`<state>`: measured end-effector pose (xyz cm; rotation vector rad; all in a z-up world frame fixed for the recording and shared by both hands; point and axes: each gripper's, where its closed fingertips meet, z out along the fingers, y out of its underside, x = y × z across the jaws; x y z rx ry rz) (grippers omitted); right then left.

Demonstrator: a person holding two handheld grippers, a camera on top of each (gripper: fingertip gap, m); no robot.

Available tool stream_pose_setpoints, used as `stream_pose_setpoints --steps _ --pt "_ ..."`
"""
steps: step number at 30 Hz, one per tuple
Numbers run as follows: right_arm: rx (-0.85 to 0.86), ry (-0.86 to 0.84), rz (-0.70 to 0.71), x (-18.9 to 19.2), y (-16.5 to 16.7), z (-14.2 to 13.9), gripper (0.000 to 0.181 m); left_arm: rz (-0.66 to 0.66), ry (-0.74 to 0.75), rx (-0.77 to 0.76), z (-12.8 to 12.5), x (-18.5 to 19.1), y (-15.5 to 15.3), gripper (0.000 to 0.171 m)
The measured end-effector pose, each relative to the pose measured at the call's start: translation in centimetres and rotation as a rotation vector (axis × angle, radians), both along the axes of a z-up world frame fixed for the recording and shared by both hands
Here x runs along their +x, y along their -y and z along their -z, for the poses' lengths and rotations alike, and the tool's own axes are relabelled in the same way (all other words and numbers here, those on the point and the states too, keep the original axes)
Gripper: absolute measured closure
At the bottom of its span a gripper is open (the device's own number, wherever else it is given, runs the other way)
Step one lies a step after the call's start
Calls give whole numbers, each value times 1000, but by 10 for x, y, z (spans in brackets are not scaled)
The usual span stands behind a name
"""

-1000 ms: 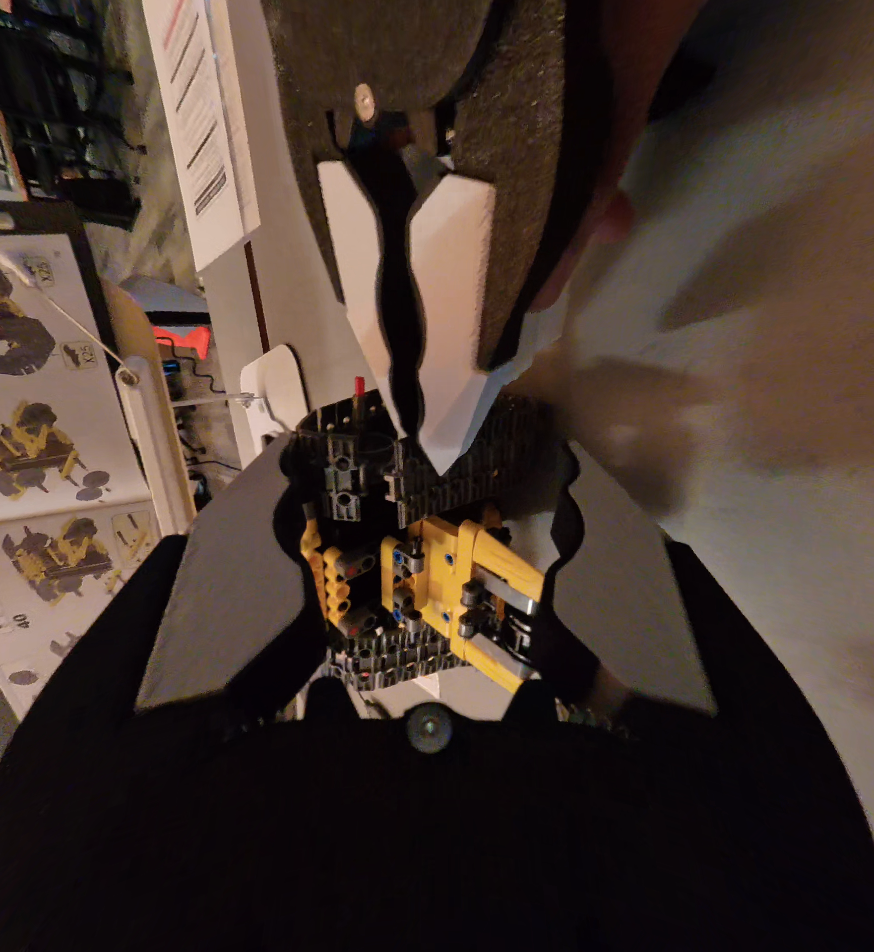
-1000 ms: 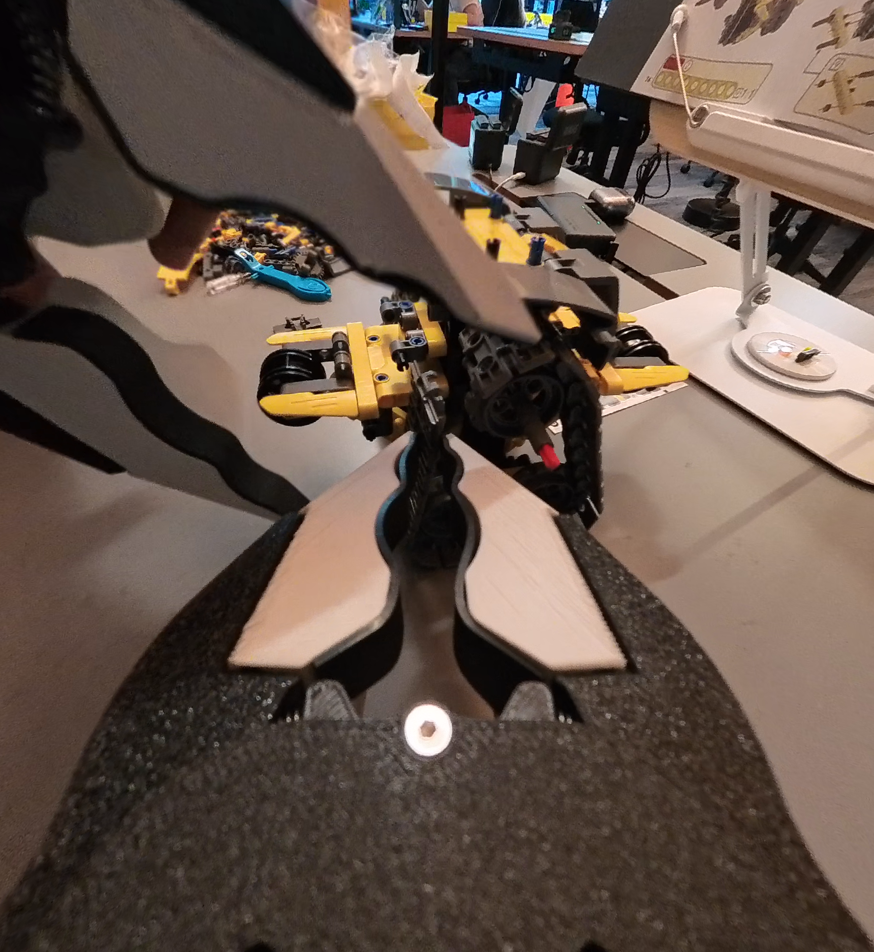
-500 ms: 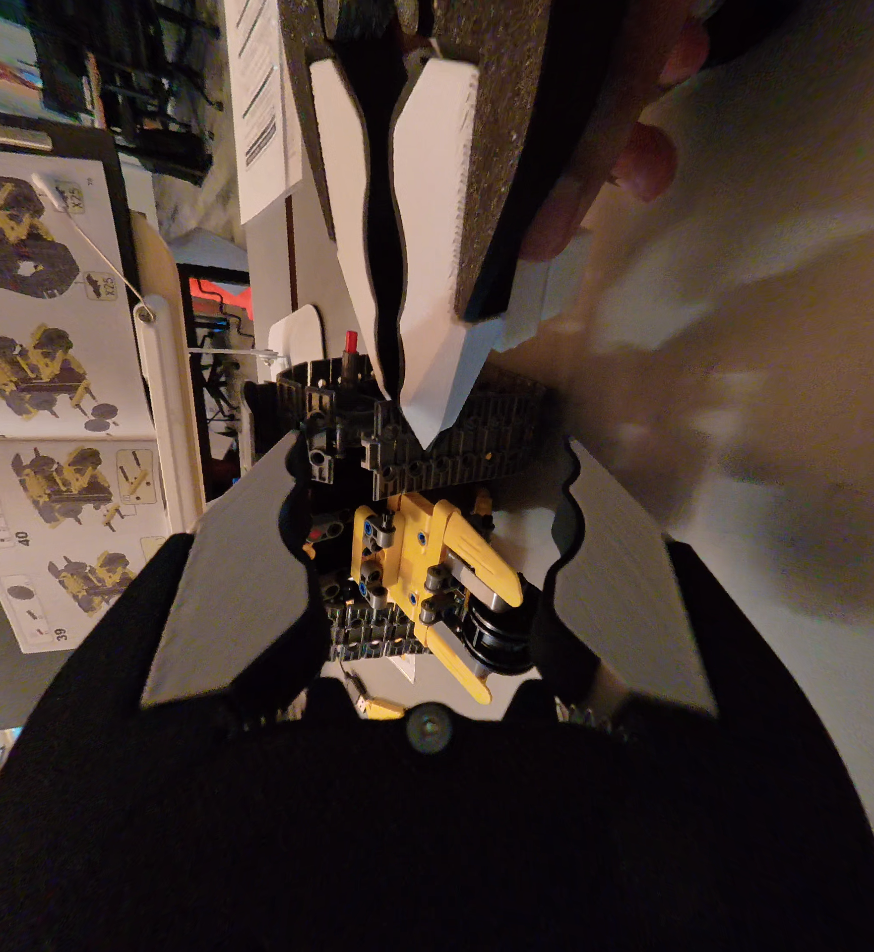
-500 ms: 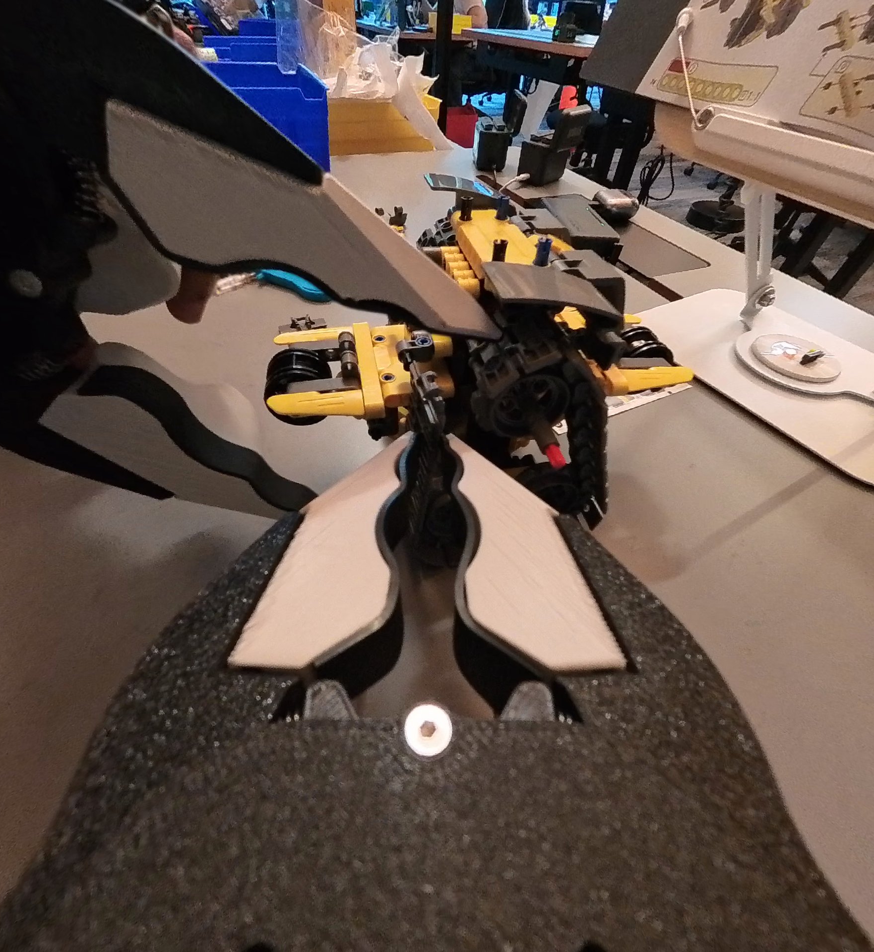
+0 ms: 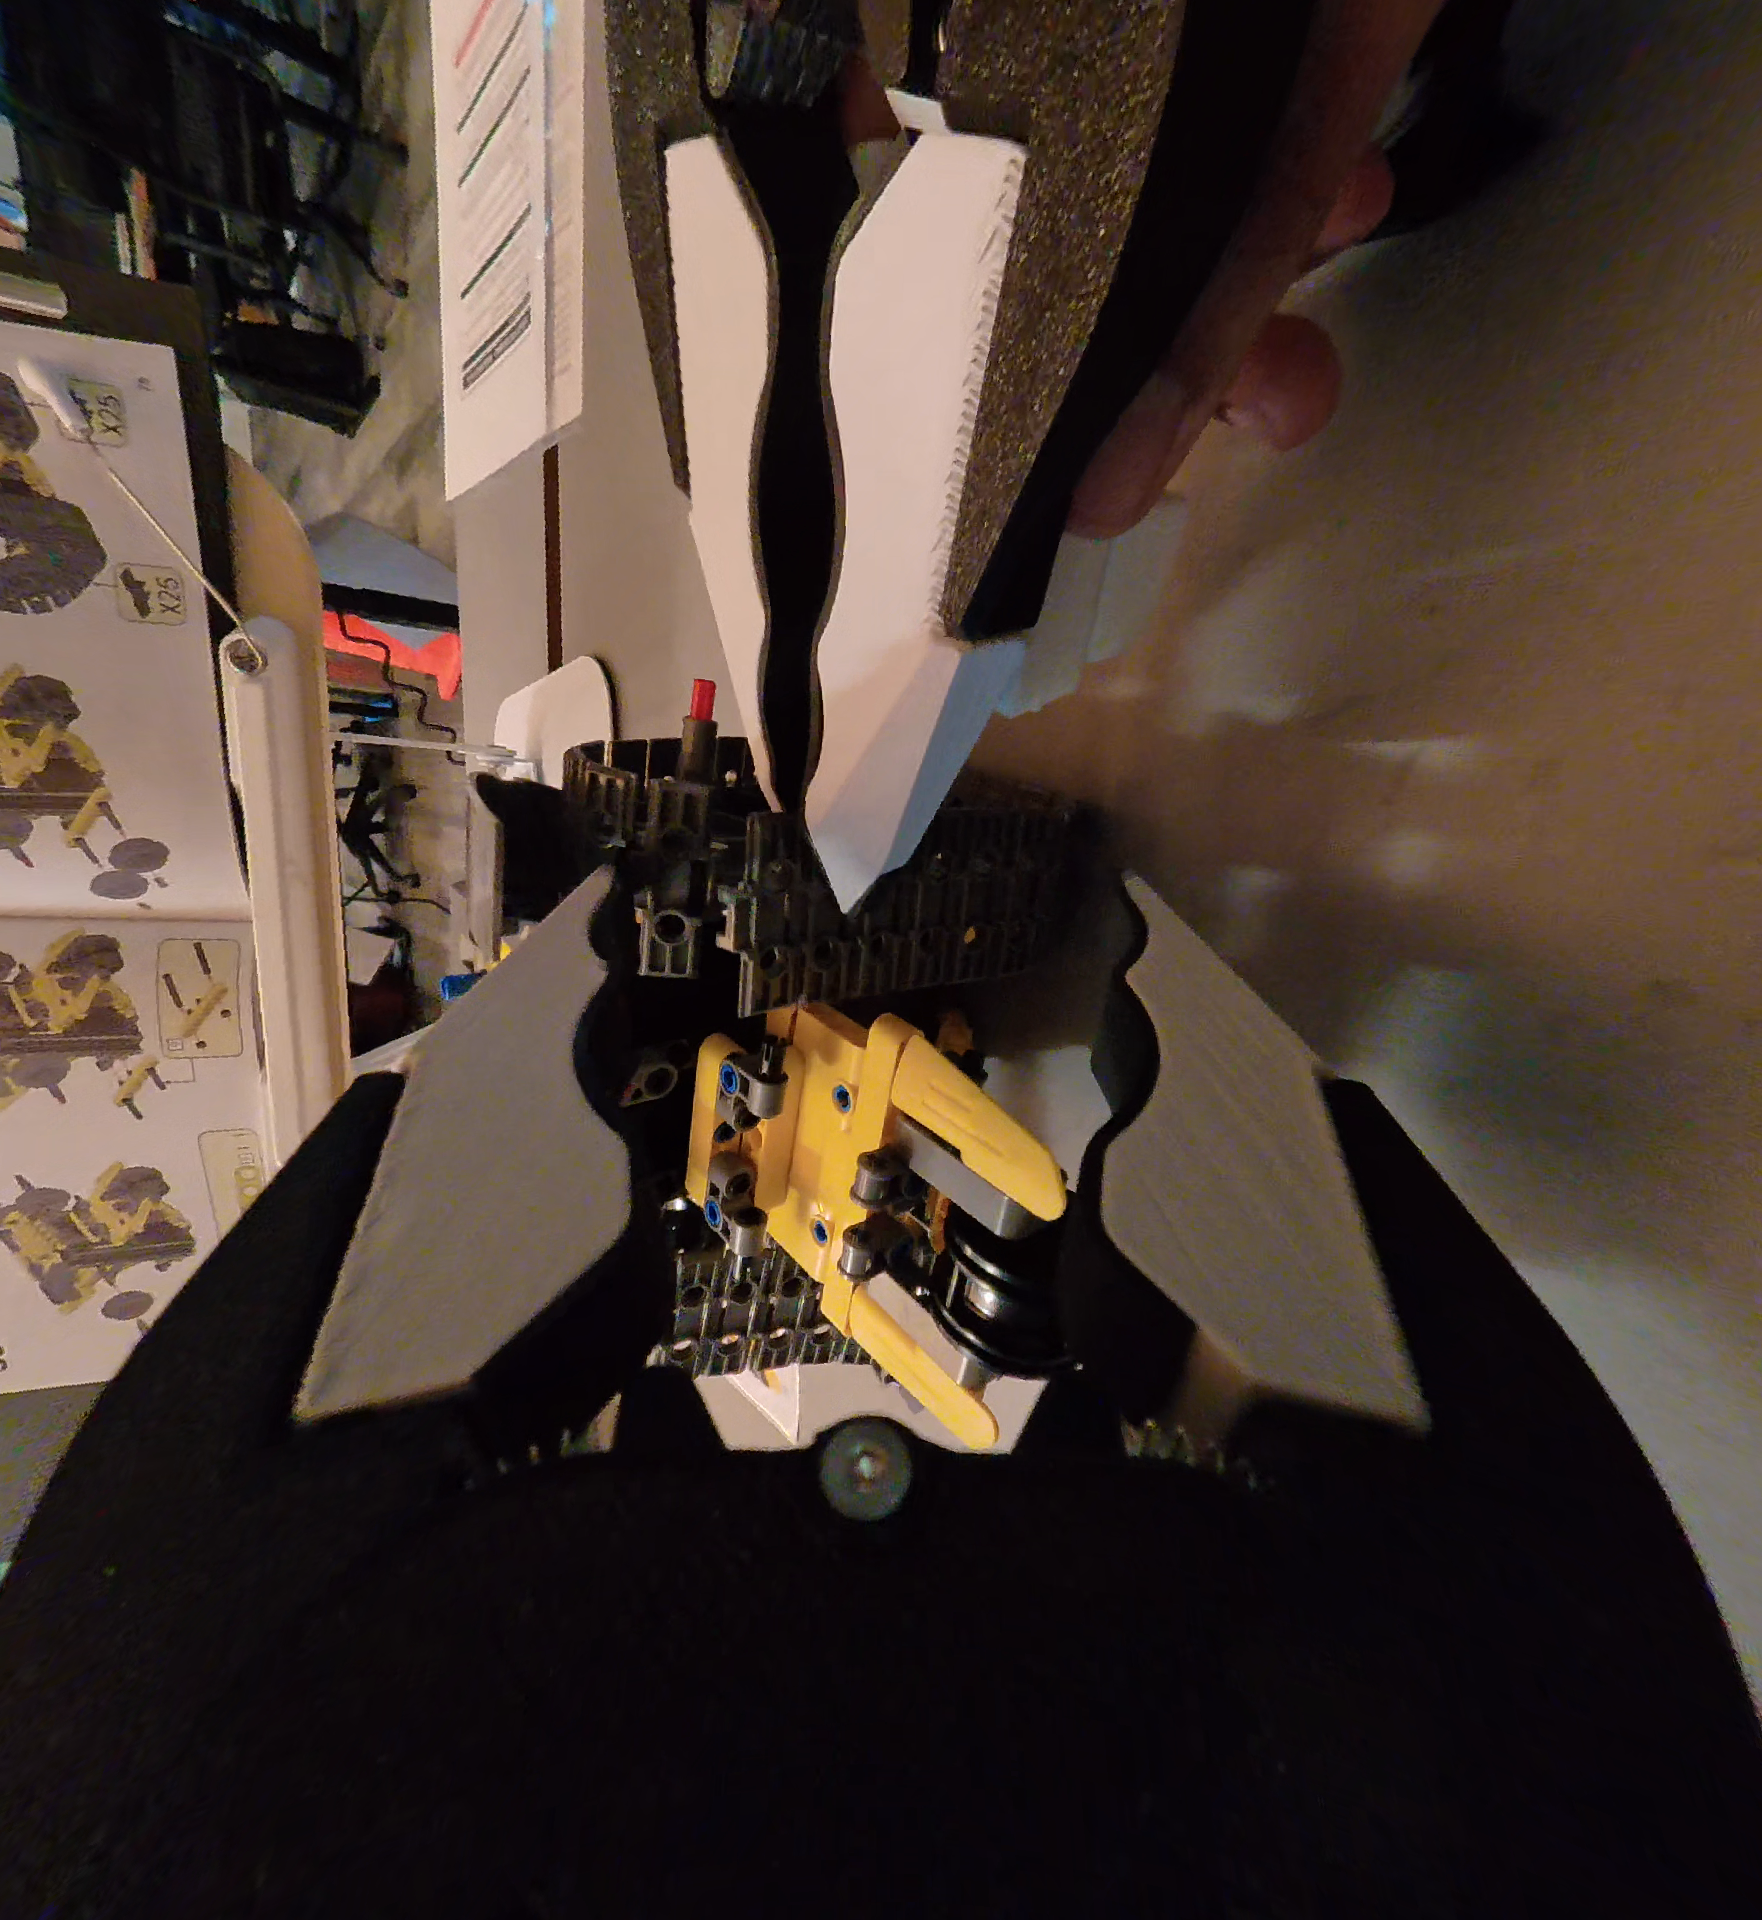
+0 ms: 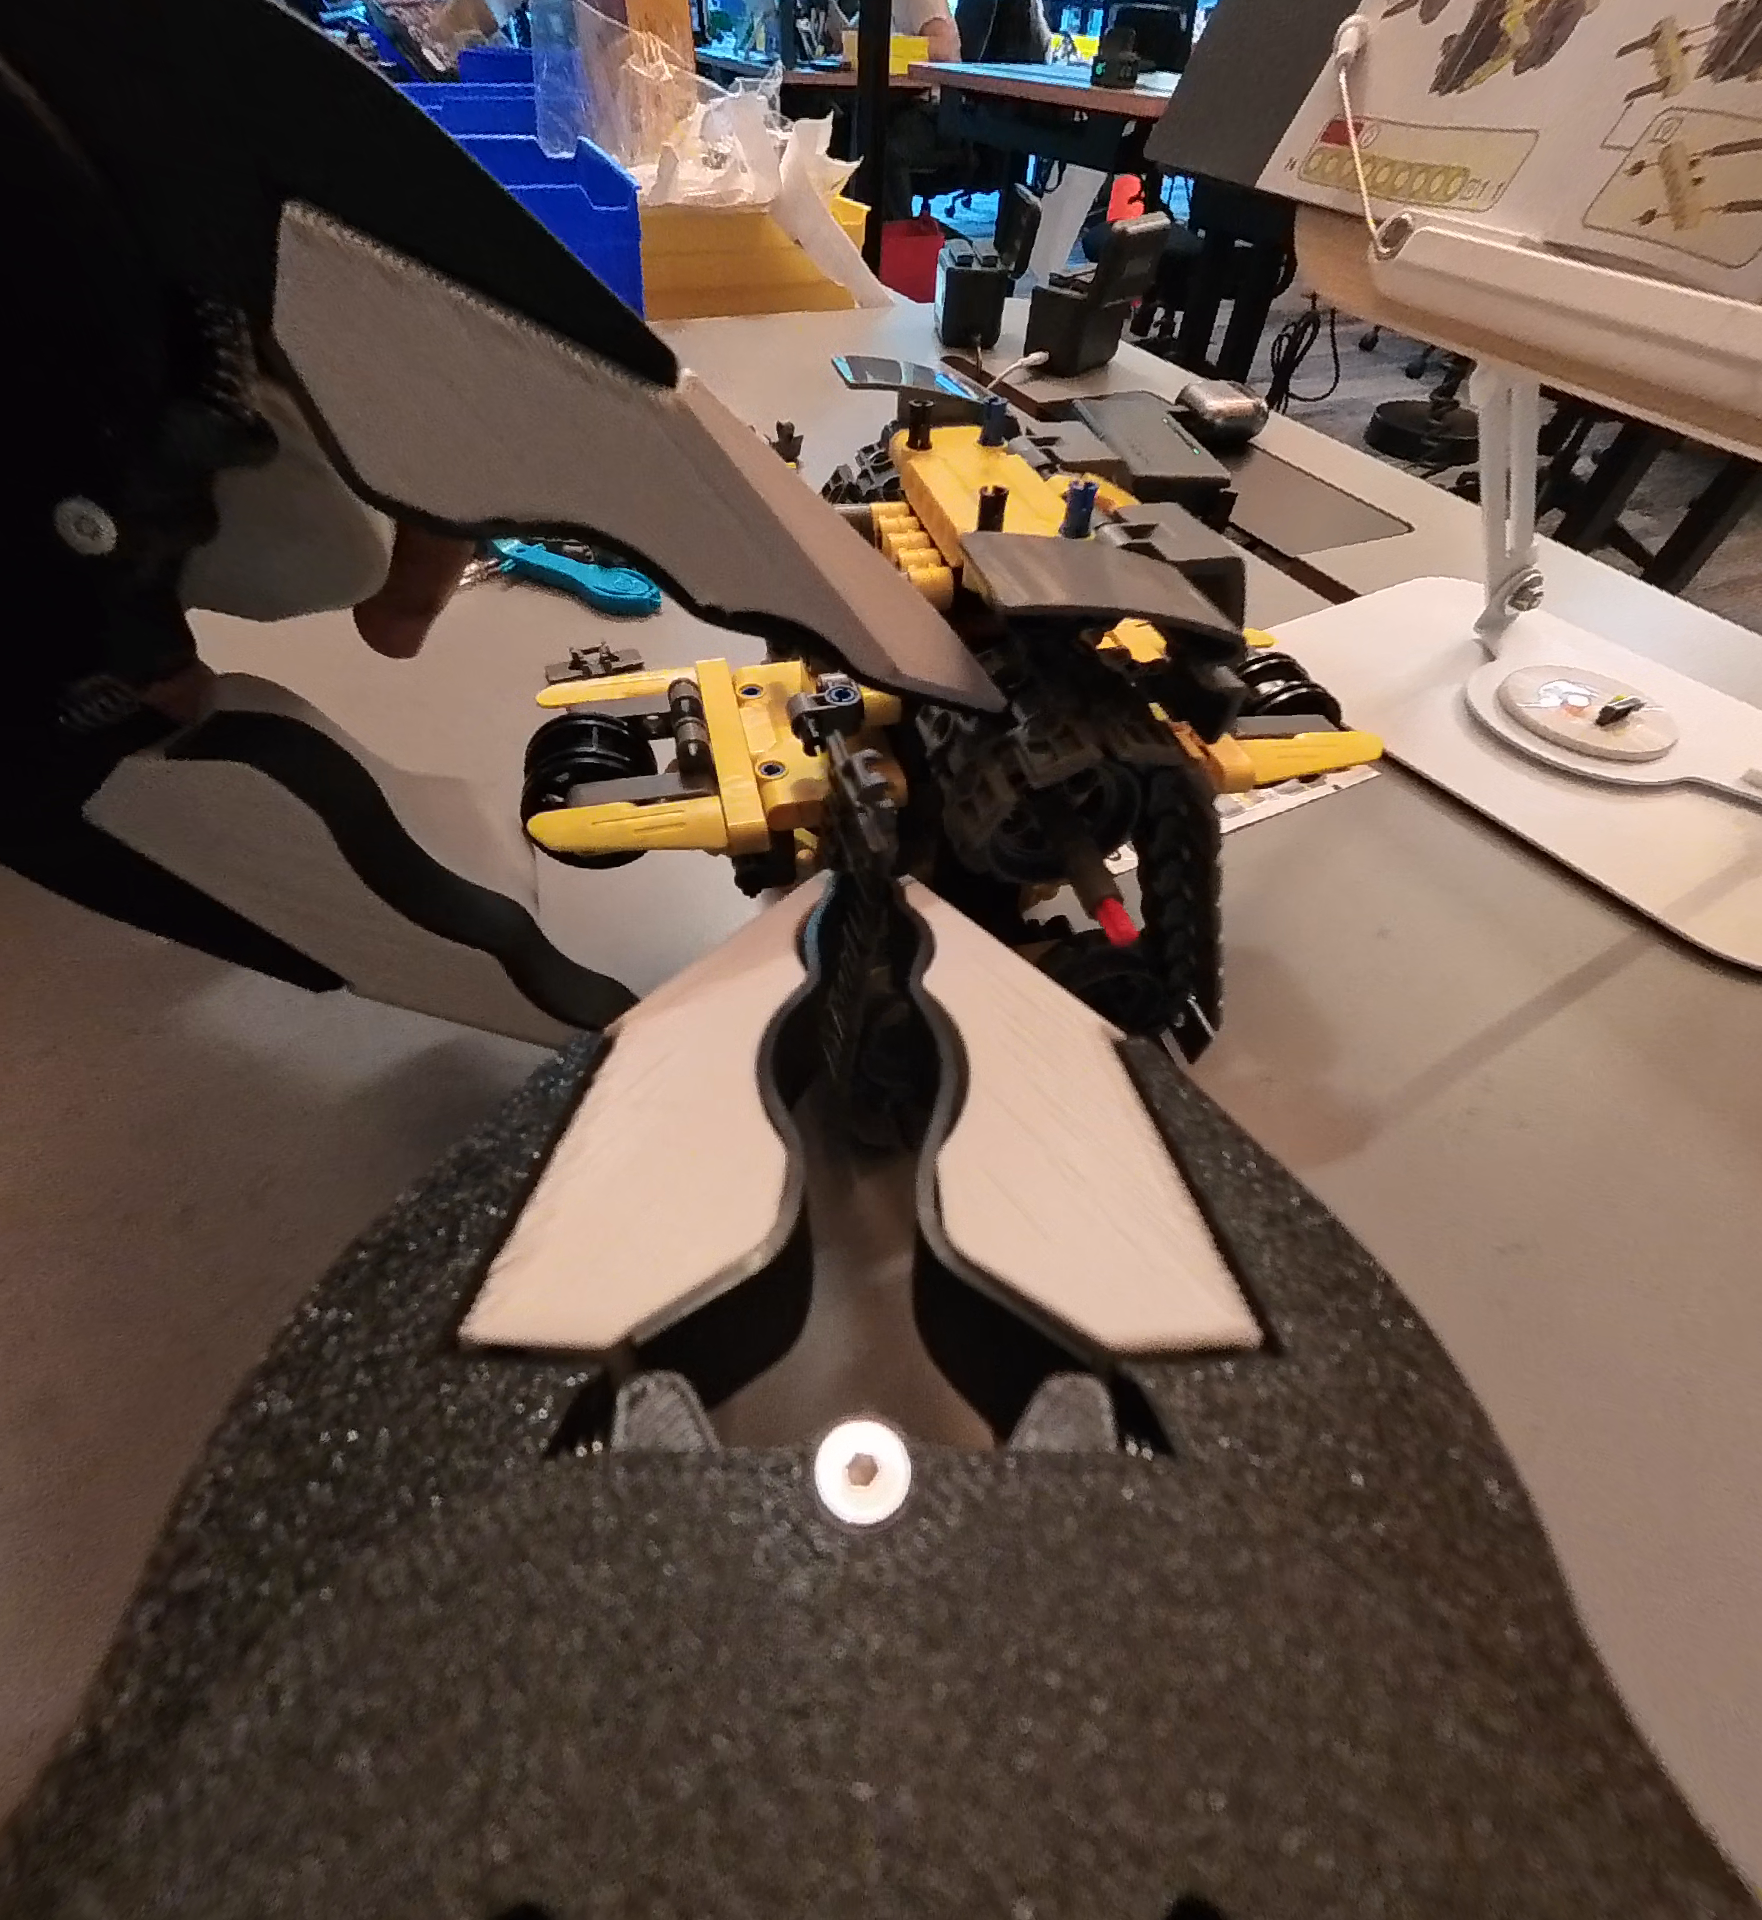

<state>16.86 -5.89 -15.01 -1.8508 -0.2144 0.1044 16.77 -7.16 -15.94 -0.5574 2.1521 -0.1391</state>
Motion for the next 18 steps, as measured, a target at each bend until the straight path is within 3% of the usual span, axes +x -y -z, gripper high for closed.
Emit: stream_pose_setpoints --steps 18 --pt "-33 -187 23 6 -5 1 174 13 -10 -34 -4 0 0 92"
